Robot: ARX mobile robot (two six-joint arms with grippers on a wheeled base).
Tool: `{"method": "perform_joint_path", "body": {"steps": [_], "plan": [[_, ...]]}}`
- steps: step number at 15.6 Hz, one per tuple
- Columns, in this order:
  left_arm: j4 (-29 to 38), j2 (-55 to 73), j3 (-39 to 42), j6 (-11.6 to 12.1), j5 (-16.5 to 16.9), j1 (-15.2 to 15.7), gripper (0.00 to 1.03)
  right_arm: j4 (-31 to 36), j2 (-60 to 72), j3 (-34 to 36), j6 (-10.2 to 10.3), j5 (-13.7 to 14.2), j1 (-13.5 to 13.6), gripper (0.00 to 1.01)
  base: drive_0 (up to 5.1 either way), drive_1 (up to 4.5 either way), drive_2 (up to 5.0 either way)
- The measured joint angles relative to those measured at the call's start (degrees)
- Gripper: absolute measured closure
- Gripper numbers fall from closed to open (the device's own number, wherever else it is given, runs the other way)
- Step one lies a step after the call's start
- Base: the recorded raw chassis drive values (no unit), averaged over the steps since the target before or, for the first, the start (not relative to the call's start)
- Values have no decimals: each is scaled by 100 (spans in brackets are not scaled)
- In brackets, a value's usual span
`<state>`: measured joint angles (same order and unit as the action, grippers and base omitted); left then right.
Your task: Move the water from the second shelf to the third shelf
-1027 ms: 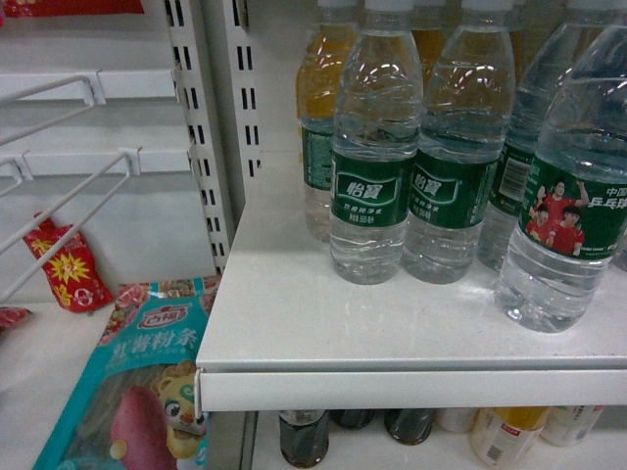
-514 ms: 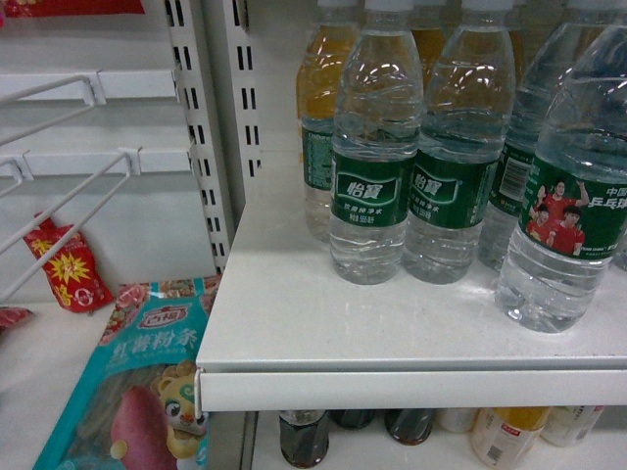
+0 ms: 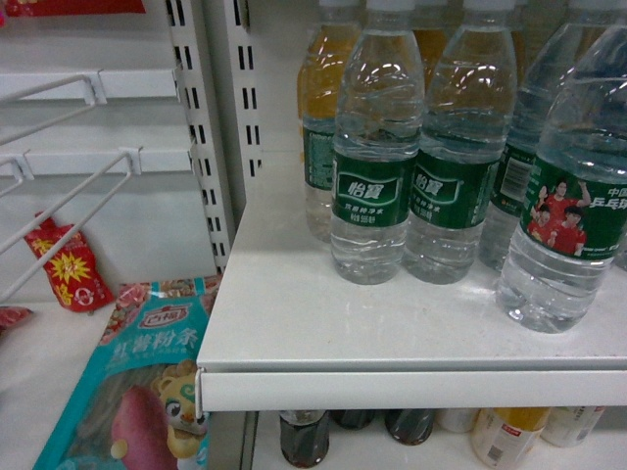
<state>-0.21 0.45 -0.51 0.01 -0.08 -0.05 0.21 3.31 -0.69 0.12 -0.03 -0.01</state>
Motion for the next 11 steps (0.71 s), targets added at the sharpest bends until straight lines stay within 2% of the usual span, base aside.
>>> {"method": "perform_joint_path", "body": {"steps": [5,7,11], "plan": [[2,0,0,2,7,0,5,-44,-308,-2,0,7,0,99,0,0,0],[2,0,0,2,4,0,5,-42,-308,-2,0,4,0,78,0,0,0],[2,0,0,2,7,0,5,-42,-308,-2,0,4,0,27,0,0,0]]}}
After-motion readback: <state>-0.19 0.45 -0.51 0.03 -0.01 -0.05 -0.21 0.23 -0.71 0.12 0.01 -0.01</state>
